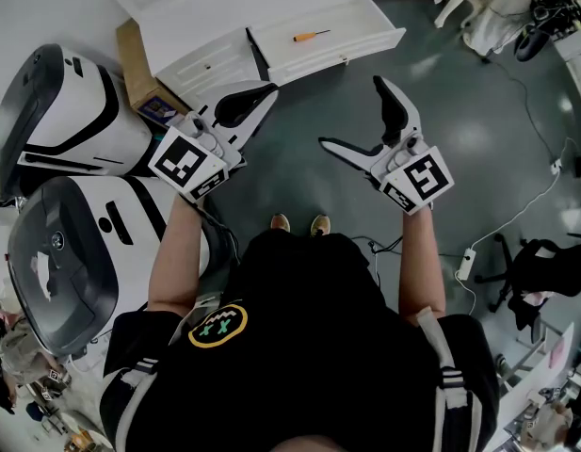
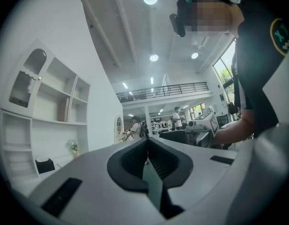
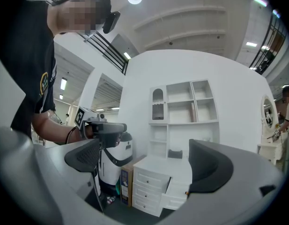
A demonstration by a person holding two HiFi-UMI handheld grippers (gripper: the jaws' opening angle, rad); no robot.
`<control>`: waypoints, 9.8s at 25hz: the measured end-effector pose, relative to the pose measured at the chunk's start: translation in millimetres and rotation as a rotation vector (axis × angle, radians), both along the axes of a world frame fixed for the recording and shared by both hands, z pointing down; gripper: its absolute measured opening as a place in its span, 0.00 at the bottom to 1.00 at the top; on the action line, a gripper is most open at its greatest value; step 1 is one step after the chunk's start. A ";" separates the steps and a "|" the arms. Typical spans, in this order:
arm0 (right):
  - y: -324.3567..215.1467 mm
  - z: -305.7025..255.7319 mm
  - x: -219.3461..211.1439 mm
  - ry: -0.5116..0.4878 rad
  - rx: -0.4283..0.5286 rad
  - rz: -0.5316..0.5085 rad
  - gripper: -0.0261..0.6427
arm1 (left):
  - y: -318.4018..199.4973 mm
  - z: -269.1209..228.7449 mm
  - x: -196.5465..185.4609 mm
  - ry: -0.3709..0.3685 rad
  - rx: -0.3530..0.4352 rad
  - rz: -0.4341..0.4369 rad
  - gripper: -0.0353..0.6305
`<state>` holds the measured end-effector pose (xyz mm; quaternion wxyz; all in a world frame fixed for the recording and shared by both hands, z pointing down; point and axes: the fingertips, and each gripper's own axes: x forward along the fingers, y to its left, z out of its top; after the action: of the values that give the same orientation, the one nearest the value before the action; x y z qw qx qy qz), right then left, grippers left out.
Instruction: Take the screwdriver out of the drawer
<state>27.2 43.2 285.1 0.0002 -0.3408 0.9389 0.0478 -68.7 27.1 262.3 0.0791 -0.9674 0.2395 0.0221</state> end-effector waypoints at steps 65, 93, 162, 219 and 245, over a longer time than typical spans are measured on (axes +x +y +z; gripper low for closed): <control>-166.0 42.2 69.9 0.037 -0.029 -0.013 0.91 | -153.4 35.7 60.8 -0.063 -0.002 -0.057 0.08; -365.9 123.0 28.2 0.185 -0.037 -0.039 0.91 | -331.3 80.7 35.1 -0.032 -0.052 -0.003 0.08; -543.4 555.1 13.0 1.228 -0.517 -0.627 0.90 | -427.5 159.4 58.0 -0.095 -0.187 0.108 0.08; -510.7 345.0 3.8 0.692 -0.332 -0.295 0.22 | -375.1 110.6 84.0 -0.052 -0.124 0.087 0.08; -322.8 88.7 46.5 0.250 -0.018 -0.105 0.22 | -241.4 45.0 100.7 -0.061 0.008 0.084 0.08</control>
<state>73.7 -279.6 373.8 -0.1172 -0.2825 0.9486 0.0811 32.0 -214.3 307.3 0.0891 -0.9765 0.1962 -0.0034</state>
